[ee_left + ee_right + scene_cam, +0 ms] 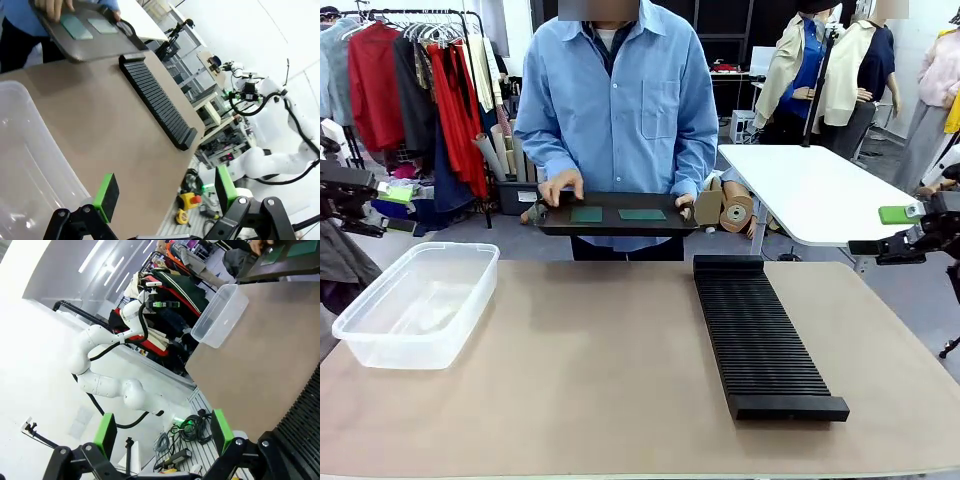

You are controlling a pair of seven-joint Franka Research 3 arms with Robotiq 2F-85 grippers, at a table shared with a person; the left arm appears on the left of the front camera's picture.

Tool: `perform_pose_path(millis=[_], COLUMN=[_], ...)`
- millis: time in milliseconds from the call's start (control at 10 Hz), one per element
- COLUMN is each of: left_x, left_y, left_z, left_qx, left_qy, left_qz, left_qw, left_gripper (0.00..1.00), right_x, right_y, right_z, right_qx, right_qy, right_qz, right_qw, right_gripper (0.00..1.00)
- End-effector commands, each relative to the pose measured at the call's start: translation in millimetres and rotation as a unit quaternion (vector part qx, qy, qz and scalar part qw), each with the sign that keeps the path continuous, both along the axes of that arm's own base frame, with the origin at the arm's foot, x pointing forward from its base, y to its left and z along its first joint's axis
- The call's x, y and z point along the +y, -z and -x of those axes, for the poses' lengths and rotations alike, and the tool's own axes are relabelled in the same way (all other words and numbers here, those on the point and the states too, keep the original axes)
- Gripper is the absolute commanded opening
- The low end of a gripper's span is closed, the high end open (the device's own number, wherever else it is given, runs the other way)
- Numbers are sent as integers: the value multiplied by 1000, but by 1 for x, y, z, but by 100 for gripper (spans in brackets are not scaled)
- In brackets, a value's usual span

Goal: Sort PCBs into racks and boxes based on the side picked up.
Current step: Pick up the Blank PCB handed by the Human.

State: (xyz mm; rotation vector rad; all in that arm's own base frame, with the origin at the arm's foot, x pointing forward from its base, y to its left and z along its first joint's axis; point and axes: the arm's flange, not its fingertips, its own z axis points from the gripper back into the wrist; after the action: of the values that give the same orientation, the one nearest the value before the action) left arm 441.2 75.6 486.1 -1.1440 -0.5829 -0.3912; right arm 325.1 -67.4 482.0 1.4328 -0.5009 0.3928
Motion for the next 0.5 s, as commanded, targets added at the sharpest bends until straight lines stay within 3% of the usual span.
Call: perform_pose_path(millis=[0,400], left_x=[1,9], left_y=[5,9], left_z=[6,9], left_qx=[-65,-62], left_qy=[-6,-9], left_qz=[-8,-11], left_qw=[998,998], left_gripper=[100,100], right_x=[6,10], right_y=[-6,-8], right_z=[6,19], right_qx=[-15,-22], right_qy=[12,33], right_qz=[-2,-3], right_qw=[1000,999], right_gripper=[100,100])
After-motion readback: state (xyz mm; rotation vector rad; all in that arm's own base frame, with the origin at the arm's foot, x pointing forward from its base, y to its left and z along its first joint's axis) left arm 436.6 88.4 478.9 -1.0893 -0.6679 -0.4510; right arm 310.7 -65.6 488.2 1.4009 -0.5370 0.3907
